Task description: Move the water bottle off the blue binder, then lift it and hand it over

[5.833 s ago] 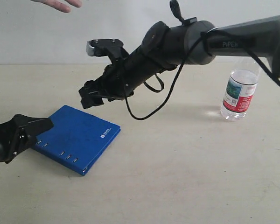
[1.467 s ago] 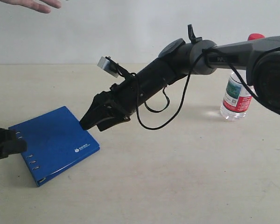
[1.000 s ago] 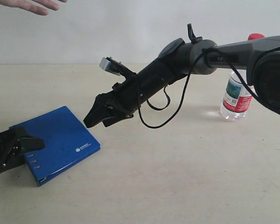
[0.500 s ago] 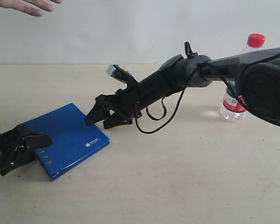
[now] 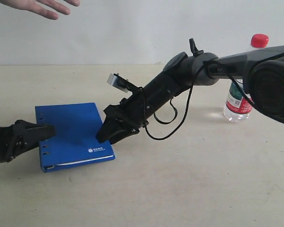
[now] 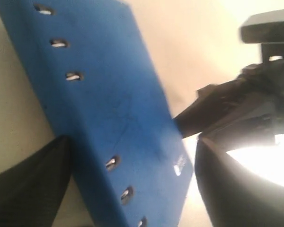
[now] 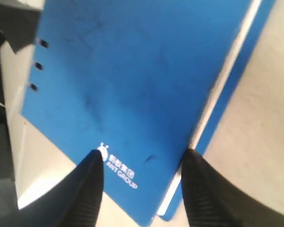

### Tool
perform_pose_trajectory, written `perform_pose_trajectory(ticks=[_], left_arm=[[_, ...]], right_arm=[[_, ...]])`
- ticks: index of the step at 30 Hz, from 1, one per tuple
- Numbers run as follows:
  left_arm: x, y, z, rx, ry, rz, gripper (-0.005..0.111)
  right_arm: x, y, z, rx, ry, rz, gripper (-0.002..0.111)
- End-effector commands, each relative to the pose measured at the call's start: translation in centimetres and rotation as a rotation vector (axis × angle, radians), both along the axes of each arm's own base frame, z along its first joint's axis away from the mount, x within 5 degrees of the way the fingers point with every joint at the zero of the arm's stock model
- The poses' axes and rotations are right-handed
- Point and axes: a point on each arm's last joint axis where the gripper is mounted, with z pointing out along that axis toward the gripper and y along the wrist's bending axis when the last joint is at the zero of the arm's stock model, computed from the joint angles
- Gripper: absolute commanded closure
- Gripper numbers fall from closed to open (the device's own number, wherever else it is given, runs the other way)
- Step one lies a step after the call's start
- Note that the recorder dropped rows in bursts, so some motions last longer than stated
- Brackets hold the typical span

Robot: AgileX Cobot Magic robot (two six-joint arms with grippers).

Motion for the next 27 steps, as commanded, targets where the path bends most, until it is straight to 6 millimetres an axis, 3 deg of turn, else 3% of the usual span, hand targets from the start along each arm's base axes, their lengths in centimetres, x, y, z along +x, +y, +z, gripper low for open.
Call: perform_pose_trajectory(ticks=[1,10,16,23,27], left_arm=[[-0.5,-1.4,1.5,-0.115,-0.154,-0.146,0.039],[-0.5,-2.0,-0.2,-0.147,-0.052,-0.135,0.039],[-1.1,-4.0,-1.5,-0.154,0.005,-0.216,0.039],[0.2,-6.3,-0.8,-0.193,0.017,-0.267,0.039],[0.4,-7.3,-0.5,-0.21,0.049,-0.33,0.055]], right_arm=[[-1.2,1.9,2.0,0.048,0.02,0.048,0.065],[-1.9,3.2,1.6,0.043,0.031,0.075,0.065],[-2.2,3.4,1.4,0.026,0.018,0.1,0.065],[-2.3,3.3,1.3,0.006,0.011,0.112,0.065],[-2.3,3.2,1.2,-0.007,0.006,0.121,0.065]])
